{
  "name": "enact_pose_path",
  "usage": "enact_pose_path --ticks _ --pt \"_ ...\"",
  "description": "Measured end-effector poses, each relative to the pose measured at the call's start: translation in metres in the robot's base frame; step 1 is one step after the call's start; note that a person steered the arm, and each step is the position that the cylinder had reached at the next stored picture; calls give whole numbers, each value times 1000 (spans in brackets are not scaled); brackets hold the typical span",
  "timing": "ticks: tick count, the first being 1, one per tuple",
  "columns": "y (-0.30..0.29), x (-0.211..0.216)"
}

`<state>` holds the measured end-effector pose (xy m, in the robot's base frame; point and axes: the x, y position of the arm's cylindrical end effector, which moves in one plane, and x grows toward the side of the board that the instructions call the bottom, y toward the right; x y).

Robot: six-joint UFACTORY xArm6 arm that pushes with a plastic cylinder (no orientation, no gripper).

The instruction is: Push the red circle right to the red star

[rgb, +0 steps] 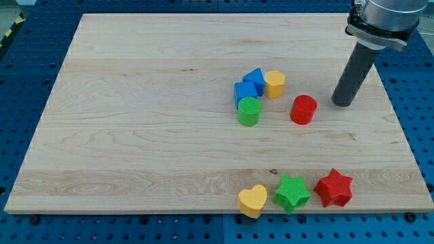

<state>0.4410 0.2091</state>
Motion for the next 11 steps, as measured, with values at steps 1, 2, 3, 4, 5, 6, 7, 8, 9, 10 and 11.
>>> enact_pose_path --ticks 1,2,3,4,5,6,7,8,9,10,11 --pt "-7 -6" --pt "-39 -28" --pt "-64 -33" --pt "-80 -17" --pt "-80 -16" --pt "-74 4" --pt "-74 6" --pt "-74 18" --pt "-74 22" --pt "-73 35" --pt "-82 35"
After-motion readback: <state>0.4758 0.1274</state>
